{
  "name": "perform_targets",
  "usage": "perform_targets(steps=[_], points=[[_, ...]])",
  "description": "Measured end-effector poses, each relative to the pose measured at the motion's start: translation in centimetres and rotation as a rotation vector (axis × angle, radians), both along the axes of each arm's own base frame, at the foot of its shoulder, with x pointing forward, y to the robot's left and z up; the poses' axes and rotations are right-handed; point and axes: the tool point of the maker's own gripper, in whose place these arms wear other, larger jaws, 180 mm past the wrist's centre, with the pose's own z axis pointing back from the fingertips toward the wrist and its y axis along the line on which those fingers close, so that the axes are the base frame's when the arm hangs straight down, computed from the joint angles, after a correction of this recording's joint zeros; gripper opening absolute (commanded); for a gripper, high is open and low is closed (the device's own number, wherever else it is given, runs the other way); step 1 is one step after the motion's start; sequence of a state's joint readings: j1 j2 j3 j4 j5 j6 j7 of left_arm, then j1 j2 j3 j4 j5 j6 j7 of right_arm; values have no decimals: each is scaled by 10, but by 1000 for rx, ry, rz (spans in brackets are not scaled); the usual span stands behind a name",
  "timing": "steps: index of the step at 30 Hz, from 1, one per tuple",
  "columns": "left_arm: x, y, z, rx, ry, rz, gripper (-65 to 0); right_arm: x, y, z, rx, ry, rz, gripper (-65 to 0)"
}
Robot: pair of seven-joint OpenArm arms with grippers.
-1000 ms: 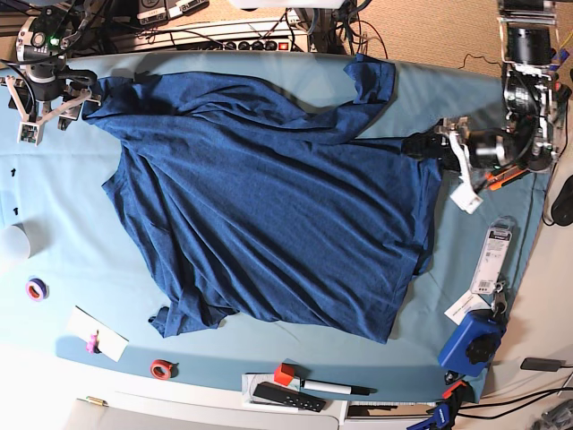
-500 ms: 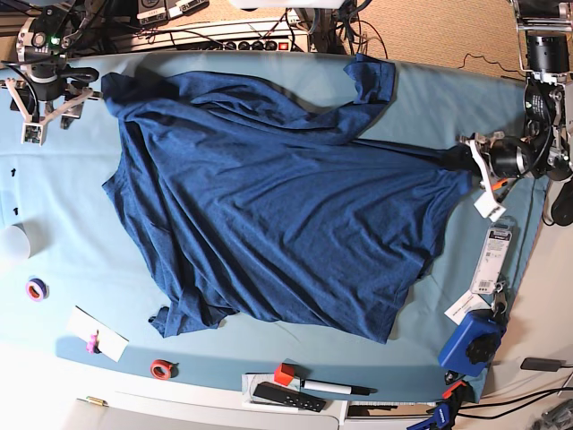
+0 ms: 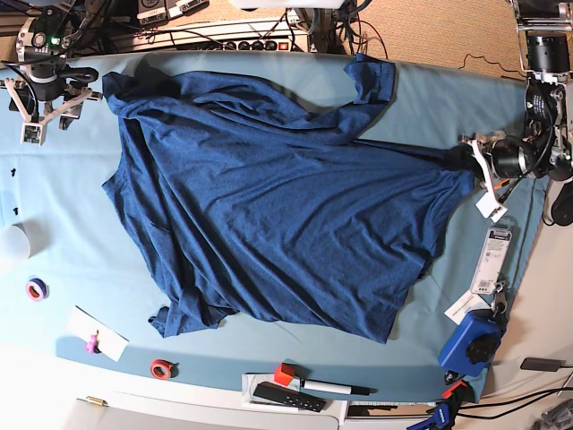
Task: Layout the t-shirt on the table in an organized manner, then fold the t-shirt properly
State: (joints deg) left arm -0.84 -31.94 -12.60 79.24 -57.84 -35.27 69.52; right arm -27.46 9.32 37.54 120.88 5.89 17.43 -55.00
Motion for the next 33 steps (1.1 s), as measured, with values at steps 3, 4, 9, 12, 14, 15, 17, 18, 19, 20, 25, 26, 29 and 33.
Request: perform_targets(steps=[3,4,9,12,14,15,17,18,19,20,25,26,29,33], points=[[6,2,3,6,-6,22,-249,-3,1,-3,12,-2,-13,-315],[8,3,4,12,-7,27,-249,-5,1,-3,17,-5,-25,-315],[18,-3,19,16,-46,-19,-251,-24,-18,4,11,-47,-121,-315],[38,-19,49,-21,-151,-51,-251,-22,-17,7,119,-145,-121,-315],[49,-33,67,-37,-218,-76,-251,-20,-15,-7,214,-164,-123,-315],[51,-40,73,-47,-244,-90,-251,-17,-14,-16,263,-176,-130,-315],[51,-54,76,-72,-258,-104,-251,-5,-9,-29,350,-202,-125,-315],[50,-60,76,-85,-260,-107,-251,6,-6,-32,397,-234,-120,-315],[50,-64,76,-96,-260,-107,-251,17,-5,-36,435,-259,-122,-315],[50,-67,75,-104,-259,-107,-251,28,-5,-40,475,-284,-134,-315],[47,-77,73,-124,-246,-116,-265,75,6,-64,663,-340,-150,-315],[47,-78,73,-127,-246,-116,-276,84,11,-67,701,-342,-139,-315],[47,-78,73,-125,-246,-116,-286,112,22,-70,781,-364,-113,-315],[47,-78,73,-126,-247,-116,-286,141,32,-71,862,-401,-98,-315]])
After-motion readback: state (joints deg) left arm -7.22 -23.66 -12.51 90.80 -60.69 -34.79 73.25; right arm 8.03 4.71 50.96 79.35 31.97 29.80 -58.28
